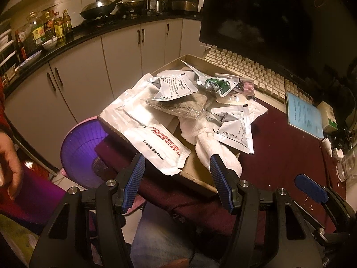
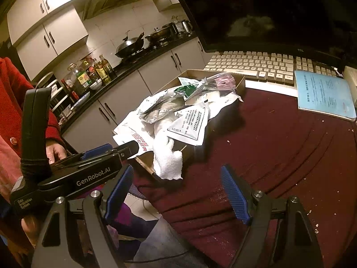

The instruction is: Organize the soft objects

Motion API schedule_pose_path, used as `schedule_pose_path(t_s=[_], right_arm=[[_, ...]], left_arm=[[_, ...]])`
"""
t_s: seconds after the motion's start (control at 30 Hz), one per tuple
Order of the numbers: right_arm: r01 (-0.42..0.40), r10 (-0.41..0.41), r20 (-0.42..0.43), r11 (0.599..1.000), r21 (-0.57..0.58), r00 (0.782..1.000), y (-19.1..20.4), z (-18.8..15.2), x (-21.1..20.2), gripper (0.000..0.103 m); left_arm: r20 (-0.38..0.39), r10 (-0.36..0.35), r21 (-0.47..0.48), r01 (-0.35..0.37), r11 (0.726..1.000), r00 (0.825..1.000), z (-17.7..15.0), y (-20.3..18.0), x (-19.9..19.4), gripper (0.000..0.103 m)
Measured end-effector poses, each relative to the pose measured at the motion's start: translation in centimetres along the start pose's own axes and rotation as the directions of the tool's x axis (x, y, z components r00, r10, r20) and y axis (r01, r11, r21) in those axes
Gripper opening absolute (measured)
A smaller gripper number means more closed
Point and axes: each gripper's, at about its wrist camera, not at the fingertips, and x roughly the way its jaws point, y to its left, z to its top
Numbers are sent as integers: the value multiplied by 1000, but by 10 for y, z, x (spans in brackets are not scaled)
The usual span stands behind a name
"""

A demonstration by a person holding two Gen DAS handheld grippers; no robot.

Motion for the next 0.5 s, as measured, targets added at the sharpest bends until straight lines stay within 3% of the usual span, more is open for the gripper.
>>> schedule_pose_path(t_s=[0.5], right_arm=[[-17,18,38,999,-32,999,6,1,-2,80]], left_arm=[[46,-1,-25,2,1000,999,3,8,-5,61]])
